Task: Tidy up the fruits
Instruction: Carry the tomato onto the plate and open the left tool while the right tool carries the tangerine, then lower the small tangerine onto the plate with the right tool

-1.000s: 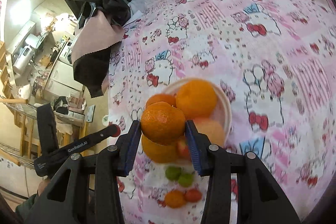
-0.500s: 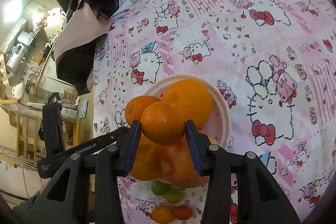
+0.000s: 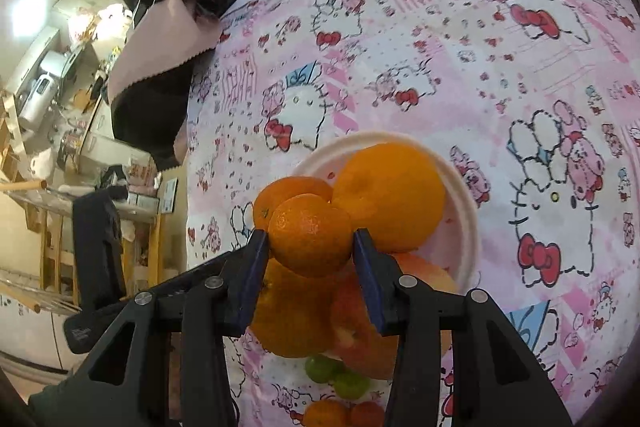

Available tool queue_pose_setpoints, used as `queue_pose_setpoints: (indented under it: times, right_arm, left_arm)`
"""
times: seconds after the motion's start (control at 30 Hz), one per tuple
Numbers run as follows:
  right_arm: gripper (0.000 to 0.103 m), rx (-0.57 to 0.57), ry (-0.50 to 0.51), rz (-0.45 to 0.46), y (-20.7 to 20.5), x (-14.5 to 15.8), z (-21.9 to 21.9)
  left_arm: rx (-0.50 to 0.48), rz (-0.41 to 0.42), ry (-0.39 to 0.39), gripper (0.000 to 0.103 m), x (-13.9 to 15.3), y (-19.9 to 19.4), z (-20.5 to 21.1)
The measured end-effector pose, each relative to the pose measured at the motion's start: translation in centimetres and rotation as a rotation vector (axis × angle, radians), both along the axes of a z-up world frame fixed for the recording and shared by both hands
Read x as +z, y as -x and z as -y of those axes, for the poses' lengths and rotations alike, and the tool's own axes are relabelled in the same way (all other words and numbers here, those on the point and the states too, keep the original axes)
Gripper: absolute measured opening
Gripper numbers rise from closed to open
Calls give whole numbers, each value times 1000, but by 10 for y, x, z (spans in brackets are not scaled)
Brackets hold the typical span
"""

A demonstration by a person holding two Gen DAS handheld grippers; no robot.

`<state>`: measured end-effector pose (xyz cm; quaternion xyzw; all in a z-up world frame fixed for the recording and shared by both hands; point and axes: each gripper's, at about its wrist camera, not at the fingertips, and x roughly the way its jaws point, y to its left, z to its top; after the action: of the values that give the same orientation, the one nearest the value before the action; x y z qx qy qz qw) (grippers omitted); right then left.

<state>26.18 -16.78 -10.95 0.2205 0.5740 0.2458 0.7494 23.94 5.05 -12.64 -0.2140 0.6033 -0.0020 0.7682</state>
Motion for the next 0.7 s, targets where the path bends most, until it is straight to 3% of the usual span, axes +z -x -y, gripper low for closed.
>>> queue_pose_setpoints:
  times: [0.1, 0.13, 0.2, 0.7]
  right_arm:
    - [50, 0, -12, -5, 0, -1, 0]
    - [56, -3, -3, 5, 1, 1, 0]
    - [59, -4, -3, 21, 1, 5, 1]
    - [59, -17, 51, 109, 14, 27, 14]
  left_arm:
    - [-9, 16, -33, 73, 5, 2, 1]
    - [-11, 21, -41, 73, 6, 2, 1]
    - [-8, 29, -51, 73, 8, 2, 0]
    - [-37, 121, -149, 73, 34, 12, 6]
